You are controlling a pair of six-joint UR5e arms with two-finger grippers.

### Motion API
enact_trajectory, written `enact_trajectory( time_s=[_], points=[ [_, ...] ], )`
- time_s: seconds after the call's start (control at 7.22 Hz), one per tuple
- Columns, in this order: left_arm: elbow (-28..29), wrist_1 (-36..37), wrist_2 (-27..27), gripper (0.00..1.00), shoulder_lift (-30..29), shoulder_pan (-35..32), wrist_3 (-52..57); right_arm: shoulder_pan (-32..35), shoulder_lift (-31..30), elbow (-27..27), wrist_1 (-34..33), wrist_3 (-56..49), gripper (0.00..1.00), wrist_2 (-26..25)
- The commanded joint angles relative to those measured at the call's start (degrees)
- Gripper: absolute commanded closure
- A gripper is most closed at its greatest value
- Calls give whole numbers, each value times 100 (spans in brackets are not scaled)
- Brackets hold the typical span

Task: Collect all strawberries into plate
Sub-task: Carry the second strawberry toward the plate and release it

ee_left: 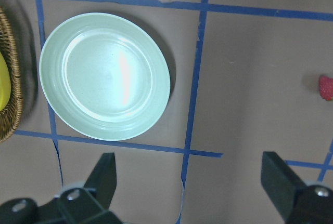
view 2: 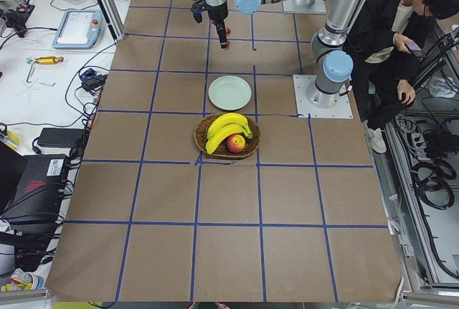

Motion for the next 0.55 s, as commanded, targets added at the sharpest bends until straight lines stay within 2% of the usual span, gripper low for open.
enact_trajectory(
  time_s=[0.0,0.14,0.42],
  points=[
    [-7,0,-5,0,13,94,1,365,351,-3,-285,224,100,105],
    [-7,-9,-5,0,13,94,1,375,492,-3,-407,224,100,401],
    [-16,-18,4,0,13,86,1,375,677,41,-549,215,96,448]
  ],
)
